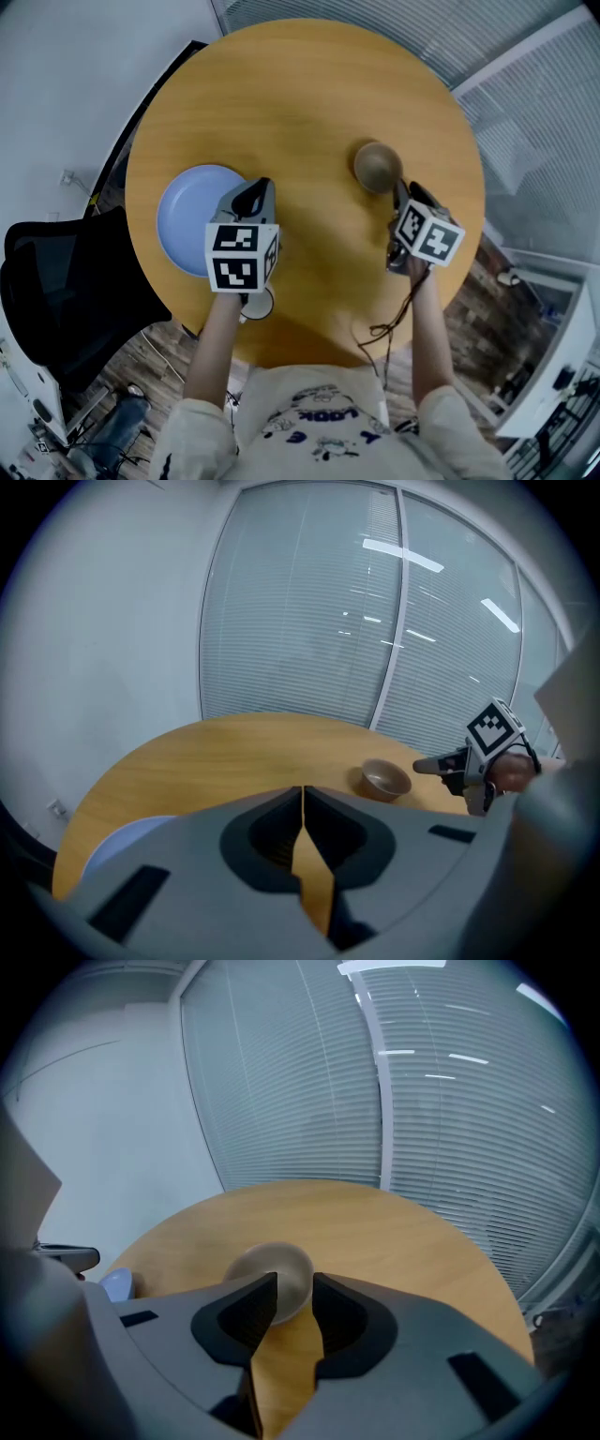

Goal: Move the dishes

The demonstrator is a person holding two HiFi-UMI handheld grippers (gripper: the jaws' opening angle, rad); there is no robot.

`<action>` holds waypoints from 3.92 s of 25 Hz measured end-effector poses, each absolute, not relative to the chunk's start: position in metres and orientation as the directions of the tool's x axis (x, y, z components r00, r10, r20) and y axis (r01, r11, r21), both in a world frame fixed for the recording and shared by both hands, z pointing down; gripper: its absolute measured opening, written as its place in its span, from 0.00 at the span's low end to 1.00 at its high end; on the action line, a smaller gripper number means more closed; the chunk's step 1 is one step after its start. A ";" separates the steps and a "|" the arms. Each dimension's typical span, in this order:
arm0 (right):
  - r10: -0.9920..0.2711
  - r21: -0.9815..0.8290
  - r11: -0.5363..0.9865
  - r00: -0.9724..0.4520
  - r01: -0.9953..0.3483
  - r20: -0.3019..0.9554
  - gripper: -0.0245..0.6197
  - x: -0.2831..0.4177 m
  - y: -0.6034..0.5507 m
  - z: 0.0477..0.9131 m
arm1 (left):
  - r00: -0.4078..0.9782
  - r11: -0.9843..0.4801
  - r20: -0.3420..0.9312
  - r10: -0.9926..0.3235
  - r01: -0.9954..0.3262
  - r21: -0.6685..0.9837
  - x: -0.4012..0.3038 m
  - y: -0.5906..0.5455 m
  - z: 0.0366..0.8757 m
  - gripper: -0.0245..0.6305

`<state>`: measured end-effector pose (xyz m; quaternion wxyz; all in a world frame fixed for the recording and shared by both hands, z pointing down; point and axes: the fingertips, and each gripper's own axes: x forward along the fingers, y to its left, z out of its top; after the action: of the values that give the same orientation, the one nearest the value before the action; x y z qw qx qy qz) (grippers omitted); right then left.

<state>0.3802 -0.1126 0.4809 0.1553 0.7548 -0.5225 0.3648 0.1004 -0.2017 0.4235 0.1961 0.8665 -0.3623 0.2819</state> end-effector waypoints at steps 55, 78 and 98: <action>-0.780 -0.318 -0.193 -0.052 -0.928 0.624 0.07 0.202 -0.268 0.431 | 0.466 -0.445 0.612 -0.639 -0.873 0.199 -0.064 -0.236 0.418 0.05; -0.678 -0.395 -0.053 -0.257 -0.917 0.688 0.07 0.096 -0.350 0.498 | 0.465 -0.367 0.625 -0.627 -0.884 0.290 -0.091 -0.242 0.465 0.05; -0.689 -0.395 -0.052 -0.253 -0.917 0.679 0.14 0.067 -0.378 0.518 | 0.476 -0.356 0.639 -0.604 -0.879 0.318 -0.098 -0.256 0.490 0.05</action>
<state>0.0669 -0.3784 0.5181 0.1376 0.5954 -0.6747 0.4140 -0.0984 -0.2563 0.4905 0.3238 0.7956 -0.4659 0.2121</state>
